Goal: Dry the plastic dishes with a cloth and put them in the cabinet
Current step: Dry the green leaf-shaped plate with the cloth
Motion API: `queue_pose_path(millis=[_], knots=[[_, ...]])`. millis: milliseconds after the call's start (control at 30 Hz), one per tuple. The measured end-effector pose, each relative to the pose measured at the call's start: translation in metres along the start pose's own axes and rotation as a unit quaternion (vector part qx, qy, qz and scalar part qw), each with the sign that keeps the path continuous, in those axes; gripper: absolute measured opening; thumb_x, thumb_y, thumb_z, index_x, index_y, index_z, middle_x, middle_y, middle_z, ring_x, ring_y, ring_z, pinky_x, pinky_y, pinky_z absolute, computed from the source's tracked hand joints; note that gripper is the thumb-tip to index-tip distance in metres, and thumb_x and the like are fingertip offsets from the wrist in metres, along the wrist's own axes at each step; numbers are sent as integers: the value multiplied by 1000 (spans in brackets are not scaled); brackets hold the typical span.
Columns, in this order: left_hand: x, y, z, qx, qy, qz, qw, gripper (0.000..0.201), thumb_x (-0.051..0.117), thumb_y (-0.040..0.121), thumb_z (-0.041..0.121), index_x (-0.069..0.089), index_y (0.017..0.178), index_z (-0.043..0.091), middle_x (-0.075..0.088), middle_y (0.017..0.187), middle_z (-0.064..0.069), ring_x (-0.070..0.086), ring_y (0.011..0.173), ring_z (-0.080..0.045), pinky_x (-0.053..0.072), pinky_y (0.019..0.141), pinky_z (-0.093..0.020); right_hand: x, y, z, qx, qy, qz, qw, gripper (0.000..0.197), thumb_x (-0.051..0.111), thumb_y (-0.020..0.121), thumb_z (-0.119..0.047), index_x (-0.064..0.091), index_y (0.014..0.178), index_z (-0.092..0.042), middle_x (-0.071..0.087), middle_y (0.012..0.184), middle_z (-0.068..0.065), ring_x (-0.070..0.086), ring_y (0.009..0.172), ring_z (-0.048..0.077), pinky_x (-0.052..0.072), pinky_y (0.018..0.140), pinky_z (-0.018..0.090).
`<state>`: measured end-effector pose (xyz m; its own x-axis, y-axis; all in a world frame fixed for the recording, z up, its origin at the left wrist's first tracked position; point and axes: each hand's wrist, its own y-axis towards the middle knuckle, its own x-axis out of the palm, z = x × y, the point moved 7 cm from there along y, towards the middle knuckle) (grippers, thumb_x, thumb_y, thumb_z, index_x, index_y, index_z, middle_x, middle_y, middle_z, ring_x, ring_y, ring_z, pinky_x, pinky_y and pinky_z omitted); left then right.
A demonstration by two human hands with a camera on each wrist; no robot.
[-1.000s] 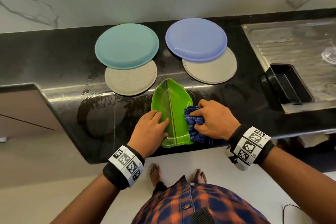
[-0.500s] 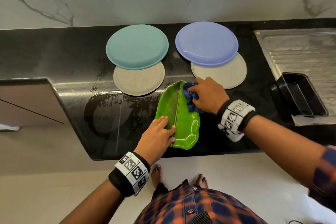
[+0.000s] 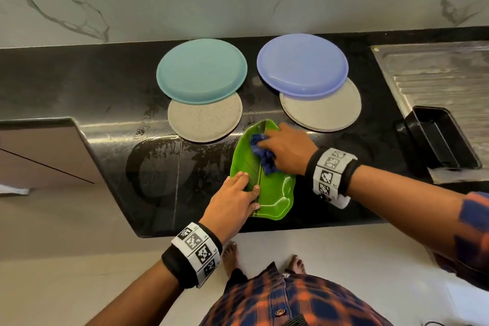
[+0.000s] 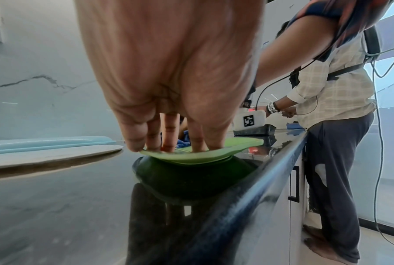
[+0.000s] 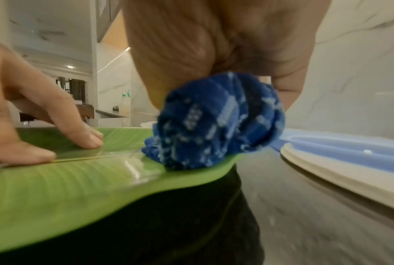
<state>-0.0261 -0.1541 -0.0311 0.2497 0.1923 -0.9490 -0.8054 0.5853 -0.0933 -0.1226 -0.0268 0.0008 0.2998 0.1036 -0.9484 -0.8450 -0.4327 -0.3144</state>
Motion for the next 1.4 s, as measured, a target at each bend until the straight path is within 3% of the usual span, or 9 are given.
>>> queue_pose_path(millis=[133, 300, 500, 700, 800, 933, 1100, 1300, 1400], knots=[[4, 0, -4, -11, -9, -18, 1000, 47, 46, 101, 43, 51, 143, 22, 35, 153, -10, 26, 146, -28, 16, 121, -34, -8, 15, 4, 35, -17, 12, 999, 37, 64, 84, -24, 64, 121, -21, 56, 123, -1, 45, 113, 30, 41, 70, 35], [4, 0, -3, -6, -21, 5, 1000, 43, 55, 97, 43, 60, 135, 22, 44, 146, -7, 34, 140, -29, 29, 118, -40, 10, -6, -35, -107, 13, -38, 993, 51, 65, 84, -26, 59, 134, -31, 56, 121, -5, 44, 103, 23, 35, 66, 33], [-10, -15, -15, -54, -147, 62, 986, 49, 66, 92, 41, 61, 133, 15, 49, 143, -8, 38, 138, -25, 32, 116, -37, -1, 7, -22, -53, 111, 18, 992, 48, 63, 76, -21, 68, 123, -28, 59, 104, -1, 54, 97, 24, 43, 69, 34], [-9, -46, -62, -236, -375, 122, 888, 47, 71, 90, 17, 58, 135, 18, 58, 116, 4, 63, 95, -3, 54, 81, -16, -7, 20, -1, 71, 171, 87, 979, 41, 61, 82, -27, 67, 123, -28, 61, 107, 5, 59, 101, 30, 48, 81, 36], [8, -44, -64, -268, -464, 50, 843, 56, 71, 87, 2, 54, 140, 11, 64, 103, 1, 67, 71, -7, 61, 80, -33, 1, 18, -22, 53, 182, 79, 979, 40, 59, 84, -29, 67, 122, -25, 57, 101, 6, 57, 97, 31, 45, 78, 35], [13, -38, -62, -275, -520, 31, 808, 58, 69, 84, -10, 56, 137, 11, 64, 89, -1, 66, 68, -17, 61, 81, -42, 16, -4, -52, 10, 188, 57, 981, 45, 59, 85, -31, 62, 130, -24, 57, 108, 6, 54, 95, 29, 46, 80, 38], [12, -38, -59, -286, -595, 3, 751, 50, 62, 86, -16, 59, 130, 6, 66, 82, -7, 67, 73, -16, 60, 73, -28, 22, -37, -65, -90, 164, -28, 982, 48, 65, 78, -30, 66, 126, -29, 57, 101, -2, 53, 86, 21, 44, 71, 35], [-16, -7, -87, -333, -552, 29, 764, 32, 56, 98, 6, 59, 130, 10, 70, 94, -6, 68, 78, -13, 57, 71, -29, 10, -30, -64, -66, 168, 8, 983, 47, 65, 74, -32, 69, 122, -33, 57, 95, -7, 54, 85, 19, 45, 67, 32], [-32, 25, -91, -308, -478, -23, 822, 29, 57, 100, 24, 60, 129, 20, 68, 83, 0, 64, 71, -11, 55, 71, -31, 8, -25, -73, -84, 163, 10, 983, 47, 65, 72, -31, 70, 118, -34, 60, 98, -7, 54, 86, 21, 47, 69, 33]])
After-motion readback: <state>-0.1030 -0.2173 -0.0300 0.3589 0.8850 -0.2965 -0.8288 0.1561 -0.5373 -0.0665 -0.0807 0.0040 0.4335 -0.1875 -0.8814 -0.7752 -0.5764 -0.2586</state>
